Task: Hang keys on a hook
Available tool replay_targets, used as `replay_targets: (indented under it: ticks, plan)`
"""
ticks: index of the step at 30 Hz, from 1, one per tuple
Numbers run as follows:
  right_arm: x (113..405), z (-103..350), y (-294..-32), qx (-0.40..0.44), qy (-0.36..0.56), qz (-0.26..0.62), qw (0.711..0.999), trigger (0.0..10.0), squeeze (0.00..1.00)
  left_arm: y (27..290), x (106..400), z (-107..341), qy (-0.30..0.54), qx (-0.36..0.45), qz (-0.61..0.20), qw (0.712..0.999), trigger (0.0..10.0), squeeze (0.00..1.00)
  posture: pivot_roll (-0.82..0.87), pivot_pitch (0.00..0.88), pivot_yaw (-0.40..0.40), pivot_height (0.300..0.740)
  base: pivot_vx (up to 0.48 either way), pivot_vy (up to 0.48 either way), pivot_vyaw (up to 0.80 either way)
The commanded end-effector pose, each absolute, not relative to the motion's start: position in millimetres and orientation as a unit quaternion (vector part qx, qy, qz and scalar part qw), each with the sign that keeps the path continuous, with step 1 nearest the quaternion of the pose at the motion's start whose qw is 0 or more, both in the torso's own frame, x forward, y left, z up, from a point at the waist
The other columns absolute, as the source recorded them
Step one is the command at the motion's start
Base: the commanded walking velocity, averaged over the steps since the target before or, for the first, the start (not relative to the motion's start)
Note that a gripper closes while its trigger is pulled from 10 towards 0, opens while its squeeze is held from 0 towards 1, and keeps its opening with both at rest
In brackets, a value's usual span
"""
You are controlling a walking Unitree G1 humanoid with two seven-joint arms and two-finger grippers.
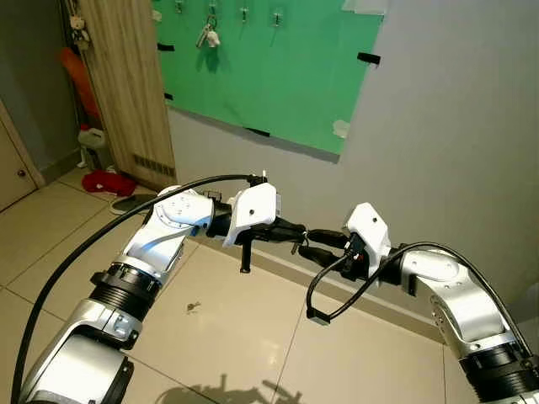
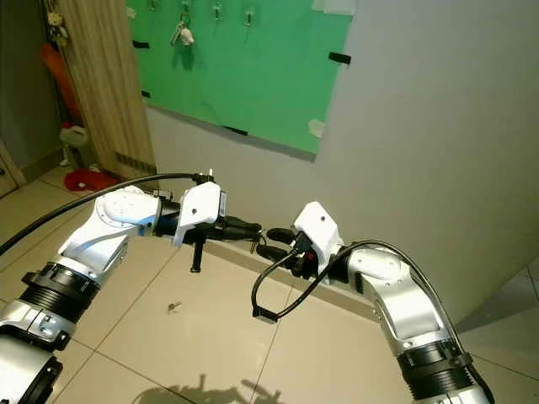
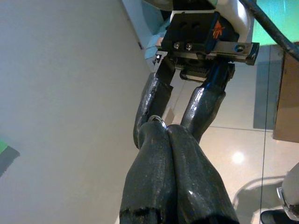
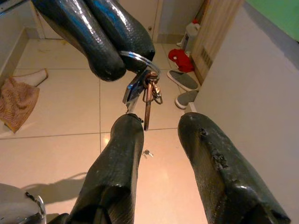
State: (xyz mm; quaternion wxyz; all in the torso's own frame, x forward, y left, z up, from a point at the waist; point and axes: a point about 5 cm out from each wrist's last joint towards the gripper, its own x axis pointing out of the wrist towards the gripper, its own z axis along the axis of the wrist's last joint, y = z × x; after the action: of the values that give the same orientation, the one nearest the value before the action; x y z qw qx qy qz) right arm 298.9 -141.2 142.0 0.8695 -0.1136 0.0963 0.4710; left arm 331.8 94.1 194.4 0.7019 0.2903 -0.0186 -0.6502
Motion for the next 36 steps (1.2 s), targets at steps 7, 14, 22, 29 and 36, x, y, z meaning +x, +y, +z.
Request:
replay_targets:
  ticks: [7, 14, 22, 29, 36]
  plan:
    - [303.0, 146.9, -145.9, -0.116, 0.087, 0.460, 0.876, 0.0, 0.00, 91.3, 330.0, 194.7, -0.023, 0.289, -0.651, 0.701, 10.0, 0.00, -0.06, 0.000, -0.071, 0.740, 0.000, 0.000, 0.00]
    - [302.2, 149.9, -142.9, -0.102, 0.081, 0.466, 0.875, 0.0, 0.00, 91.2, 330.6, 194.4, -0.022, 0.289, -0.652, 0.700, 10.0, 0.00, -0.07, 0.000, -0.069, 0.740, 0.000, 0.000, 0.00]
    - [300.6, 150.4, -144.4, -0.094, 0.081, 0.470, 0.874, 0.0, 0.00, 91.5, 331.1, 193.5, -0.020, 0.291, -0.651, 0.701, 10.0, 0.00, -0.07, 0.000, -0.067, 0.740, 0.000, 0.000, 0.00]
    - [300.1, 148.9, -147.0, -0.093, 0.084, 0.466, 0.876, 0.0, 0.00, 92.3, 331.1, 192.4, -0.017, 0.291, -0.650, 0.702, 10.0, 0.00, -0.07, 0.000, -0.065, 0.740, 0.000, 0.000, 0.00]
    - [299.1, 143.8, -148.5, -0.102, 0.098, 0.467, 0.873, 0.0, 0.00, 92.1, 331.4, 192.2, -0.017, 0.293, -0.649, 0.702, 10.0, 0.00, -0.07, 0.000, -0.064, 0.740, 0.000, 0.000, 0.00]
